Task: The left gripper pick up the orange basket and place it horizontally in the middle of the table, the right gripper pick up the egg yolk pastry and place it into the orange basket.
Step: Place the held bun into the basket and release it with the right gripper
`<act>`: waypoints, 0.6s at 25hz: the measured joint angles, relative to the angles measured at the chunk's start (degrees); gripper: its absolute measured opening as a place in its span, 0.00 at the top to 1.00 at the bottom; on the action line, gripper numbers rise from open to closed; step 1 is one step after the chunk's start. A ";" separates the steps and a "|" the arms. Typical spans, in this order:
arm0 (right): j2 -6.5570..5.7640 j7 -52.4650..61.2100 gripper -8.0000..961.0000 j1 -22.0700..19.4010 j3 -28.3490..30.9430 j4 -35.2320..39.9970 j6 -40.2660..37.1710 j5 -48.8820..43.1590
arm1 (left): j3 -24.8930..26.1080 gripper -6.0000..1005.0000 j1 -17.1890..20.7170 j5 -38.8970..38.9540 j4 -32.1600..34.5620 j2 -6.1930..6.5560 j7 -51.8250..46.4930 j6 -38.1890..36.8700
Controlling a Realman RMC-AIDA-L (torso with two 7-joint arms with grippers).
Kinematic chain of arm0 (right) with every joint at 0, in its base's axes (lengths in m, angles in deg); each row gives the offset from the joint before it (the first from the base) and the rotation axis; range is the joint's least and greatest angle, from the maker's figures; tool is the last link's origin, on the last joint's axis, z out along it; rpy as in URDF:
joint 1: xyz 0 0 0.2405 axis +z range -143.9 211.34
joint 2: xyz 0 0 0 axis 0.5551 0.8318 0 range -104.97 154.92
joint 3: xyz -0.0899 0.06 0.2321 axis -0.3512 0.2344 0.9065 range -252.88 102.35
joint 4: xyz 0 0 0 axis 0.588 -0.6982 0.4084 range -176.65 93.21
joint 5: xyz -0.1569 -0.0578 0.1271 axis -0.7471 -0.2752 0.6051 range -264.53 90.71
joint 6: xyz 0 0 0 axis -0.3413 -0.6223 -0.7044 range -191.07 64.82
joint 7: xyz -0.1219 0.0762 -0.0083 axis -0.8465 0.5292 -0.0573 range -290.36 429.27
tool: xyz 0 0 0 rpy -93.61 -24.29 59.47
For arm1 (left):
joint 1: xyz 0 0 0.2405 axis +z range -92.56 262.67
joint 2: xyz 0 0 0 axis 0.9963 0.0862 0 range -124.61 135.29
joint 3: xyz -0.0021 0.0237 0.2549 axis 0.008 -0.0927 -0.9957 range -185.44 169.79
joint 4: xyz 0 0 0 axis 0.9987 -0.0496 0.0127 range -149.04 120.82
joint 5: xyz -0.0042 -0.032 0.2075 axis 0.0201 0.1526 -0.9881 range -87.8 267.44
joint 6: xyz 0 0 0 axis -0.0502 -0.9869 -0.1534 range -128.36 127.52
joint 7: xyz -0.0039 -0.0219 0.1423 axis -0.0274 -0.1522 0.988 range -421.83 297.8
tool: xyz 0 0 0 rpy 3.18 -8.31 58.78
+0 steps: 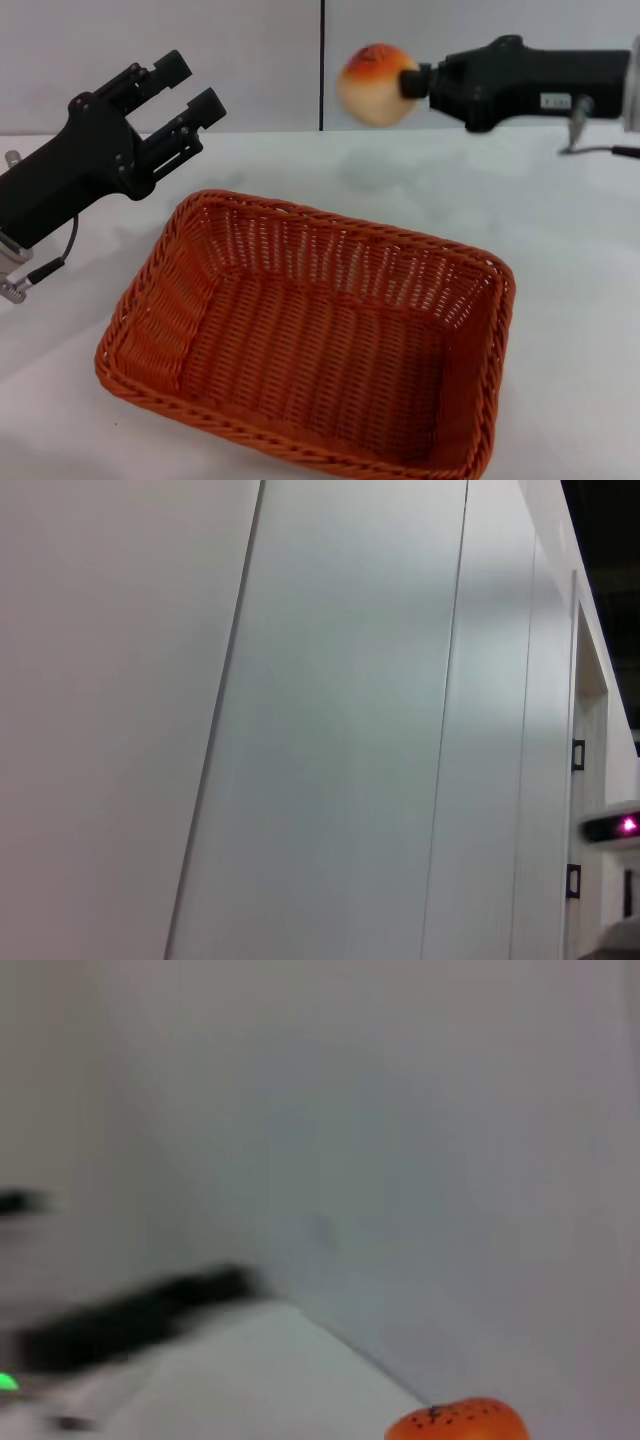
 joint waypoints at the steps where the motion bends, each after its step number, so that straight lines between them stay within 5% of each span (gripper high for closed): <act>1: -0.03 -1.58 0.97 -0.33 0.11 -0.01 -2.94 2.15 | 0.00 0.37 0.00 0.00 0.00 0.00 0.00 0.00; 6: -0.13 -4.04 0.97 -0.33 -1.08 -0.81 -14.18 4.31 | -0.08 0.37 -0.46 0.01 0.00 -0.06 -0.01 0.24; 15: -0.08 -3.20 0.96 -0.31 -1.45 -2.53 -14.15 4.37 | -0.99 0.37 -1.10 0.01 0.00 -0.15 -0.01 0.45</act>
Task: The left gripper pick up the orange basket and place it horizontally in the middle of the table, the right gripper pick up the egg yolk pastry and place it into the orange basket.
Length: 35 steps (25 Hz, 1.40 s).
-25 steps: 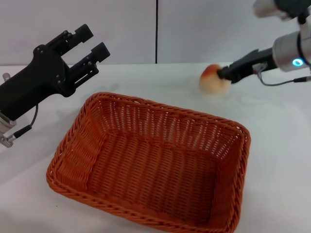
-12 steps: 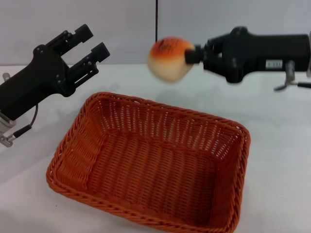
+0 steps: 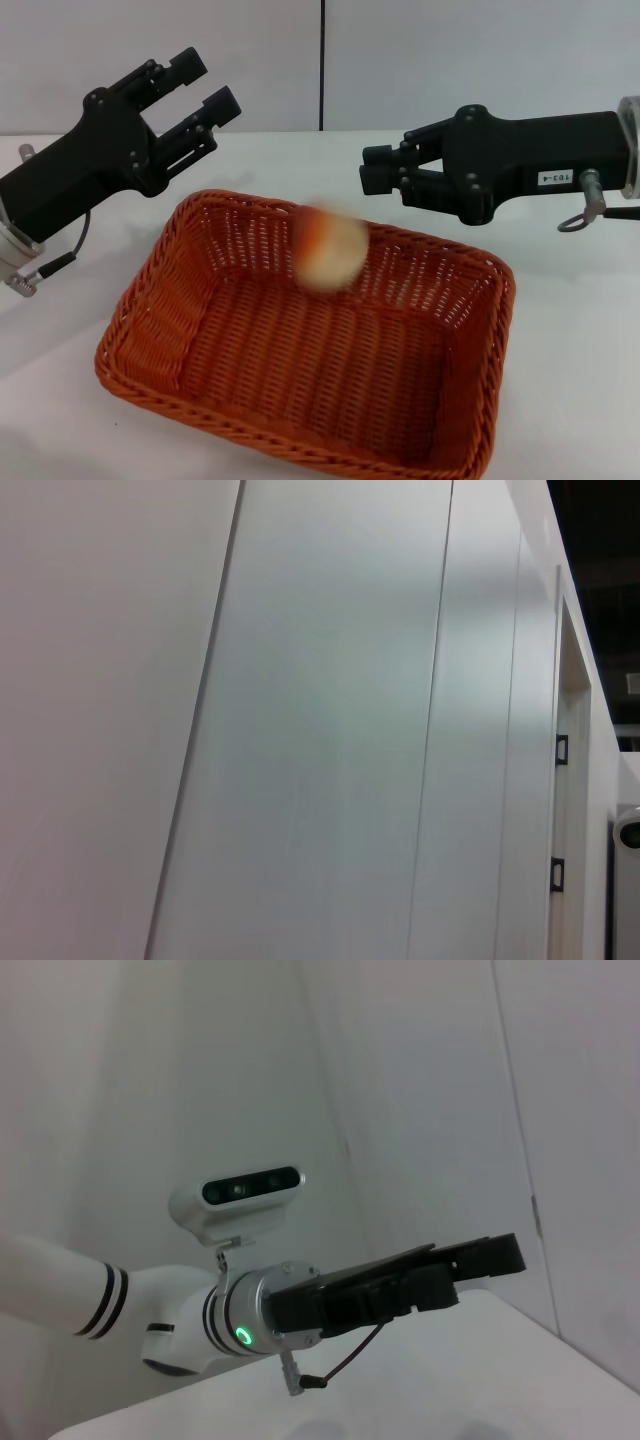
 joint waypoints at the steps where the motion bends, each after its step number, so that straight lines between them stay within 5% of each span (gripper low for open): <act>1: 0.02 -0.28 0.95 -0.23 0.33 -0.01 0.02 0.10 | 0.00 0.37 0.06 0.05 0.00 -0.02 0.00 0.01; 4: 0.06 -1.25 0.95 -0.78 1.09 -0.01 -0.30 0.19 | 0.26 0.37 0.34 0.40 0.00 -0.03 0.00 -0.01; 10: 0.23 -6.27 0.69 -4.01 3.74 -0.47 -0.41 4.89 | 1.28 0.37 0.51 0.59 0.00 0.05 0.00 -0.13; 18: 0.17 -30.85 0.32 -13.88 13.68 -14.85 -5.06 23.89 | 13.99 0.37 1.69 2.67 -2.44 -0.11 1.20 -0.29; 22: 0.22 -45.75 0.26 -15.90 22.56 -28.63 -8.73 31.27 | 15.48 0.37 1.89 3.25 -2.79 -0.05 1.66 -0.26; 24: 0.22 -56.47 0.24 -17.15 30.41 -39.28 -9.81 36.73 | 23.85 0.37 3.62 5.96 -4.34 -0.09 6.17 0.01; 27: 0.25 -61.16 0.24 -17.93 35.35 -44.60 -10.00 39.45 | 25.53 0.37 3.94 6.30 -4.77 -0.03 7.38 0.01; 29: 0.27 -66.55 0.24 -18.94 41.87 -50.80 -10.09 42.90 | 34.91 0.37 5.52 6.87 -5.29 0.07 9.93 0.19; 35: 0.33 -71.44 0.24 -19.55 51.08 -56.00 -10.07 44.06 | 40.50 0.37 6.28 6.88 -6.93 0.03 11.37 0.56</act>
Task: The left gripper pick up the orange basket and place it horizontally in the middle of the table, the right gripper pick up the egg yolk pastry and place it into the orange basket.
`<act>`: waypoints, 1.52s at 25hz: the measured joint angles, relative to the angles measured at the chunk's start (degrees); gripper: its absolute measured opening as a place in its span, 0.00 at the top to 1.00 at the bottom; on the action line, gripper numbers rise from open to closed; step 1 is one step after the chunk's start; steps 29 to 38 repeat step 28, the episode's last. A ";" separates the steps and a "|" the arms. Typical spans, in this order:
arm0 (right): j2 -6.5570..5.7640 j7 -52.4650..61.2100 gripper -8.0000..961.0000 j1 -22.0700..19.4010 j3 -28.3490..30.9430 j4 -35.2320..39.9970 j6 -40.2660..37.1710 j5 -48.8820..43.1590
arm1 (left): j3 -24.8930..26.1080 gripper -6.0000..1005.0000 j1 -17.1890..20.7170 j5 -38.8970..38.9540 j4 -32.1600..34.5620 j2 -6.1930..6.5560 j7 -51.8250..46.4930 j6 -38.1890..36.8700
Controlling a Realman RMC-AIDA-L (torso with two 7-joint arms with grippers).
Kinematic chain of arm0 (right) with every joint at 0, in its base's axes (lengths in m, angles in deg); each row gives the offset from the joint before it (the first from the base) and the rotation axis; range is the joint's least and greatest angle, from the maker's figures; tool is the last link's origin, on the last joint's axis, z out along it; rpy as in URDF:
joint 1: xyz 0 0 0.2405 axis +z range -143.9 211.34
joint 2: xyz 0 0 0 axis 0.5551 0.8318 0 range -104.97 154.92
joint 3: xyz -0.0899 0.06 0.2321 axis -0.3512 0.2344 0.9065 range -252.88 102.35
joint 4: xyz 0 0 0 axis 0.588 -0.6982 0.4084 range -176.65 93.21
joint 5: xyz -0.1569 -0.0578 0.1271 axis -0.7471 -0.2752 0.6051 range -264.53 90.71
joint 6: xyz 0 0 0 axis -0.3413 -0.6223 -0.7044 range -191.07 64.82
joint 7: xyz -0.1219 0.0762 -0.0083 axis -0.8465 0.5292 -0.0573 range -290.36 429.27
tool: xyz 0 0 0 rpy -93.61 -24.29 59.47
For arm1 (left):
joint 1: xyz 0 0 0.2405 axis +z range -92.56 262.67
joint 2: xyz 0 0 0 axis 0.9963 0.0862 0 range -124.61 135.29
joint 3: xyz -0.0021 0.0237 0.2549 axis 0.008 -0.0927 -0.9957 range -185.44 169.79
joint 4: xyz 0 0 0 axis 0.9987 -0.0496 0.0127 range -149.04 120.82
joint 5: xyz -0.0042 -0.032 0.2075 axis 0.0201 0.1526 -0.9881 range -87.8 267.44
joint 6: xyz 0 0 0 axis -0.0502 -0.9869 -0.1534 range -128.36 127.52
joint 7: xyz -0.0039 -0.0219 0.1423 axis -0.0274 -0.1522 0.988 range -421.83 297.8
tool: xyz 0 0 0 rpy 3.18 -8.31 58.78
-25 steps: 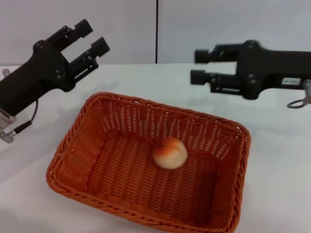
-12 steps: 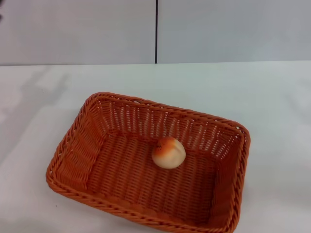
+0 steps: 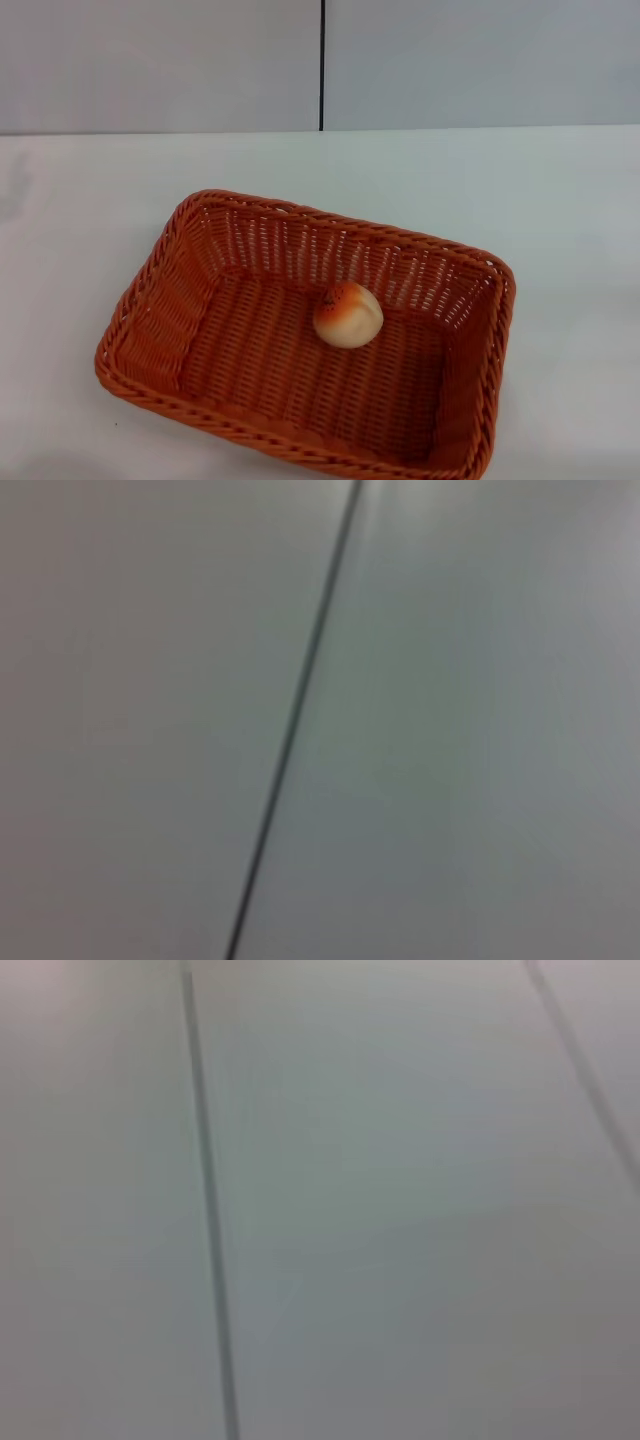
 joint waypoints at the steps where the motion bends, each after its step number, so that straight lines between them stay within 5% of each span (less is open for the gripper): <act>1: 0.00 -0.32 0.24 -0.02 0.97 -0.40 0.05 0.01 | 0.73 0.37 0.08 0.01 -0.61 0.01 0.70 0.02; 38: -0.03 -0.72 0.24 1.10 2.73 -2.46 2.97 0.10 | 0.67 0.37 0.31 -0.57 -4.26 -0.11 2.60 -0.50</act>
